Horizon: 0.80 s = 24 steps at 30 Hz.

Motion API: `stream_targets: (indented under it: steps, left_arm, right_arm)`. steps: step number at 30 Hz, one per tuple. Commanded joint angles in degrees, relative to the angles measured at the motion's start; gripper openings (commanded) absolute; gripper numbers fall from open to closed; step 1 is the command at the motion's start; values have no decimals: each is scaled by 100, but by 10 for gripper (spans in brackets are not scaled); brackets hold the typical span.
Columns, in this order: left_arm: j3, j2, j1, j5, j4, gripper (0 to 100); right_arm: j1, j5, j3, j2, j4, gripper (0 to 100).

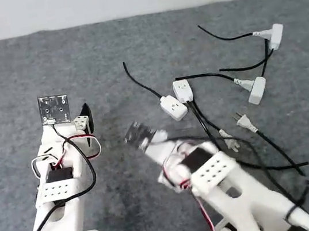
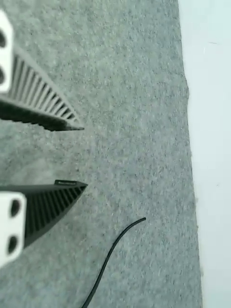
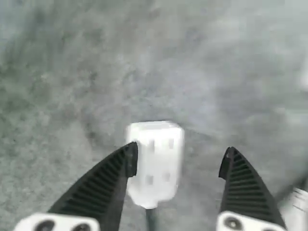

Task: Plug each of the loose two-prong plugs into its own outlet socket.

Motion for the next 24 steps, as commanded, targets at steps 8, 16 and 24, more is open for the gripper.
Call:
stream_targets:
  steps: [8, 16, 24]
  left_arm:
    - [-180, -193, 211, -202, -167, 171]
    - [-180, -202, 220, -202, -158, 171]
    - [-180, -193, 220, -202, -158, 171]
  right_arm:
    - [1903, 888, -1178, -1314, 1622, 245]
    - [3451, 1811, 211, -1437, 1253, 245]
    - [3934, 2462, 1152, -1437, 259, 245]
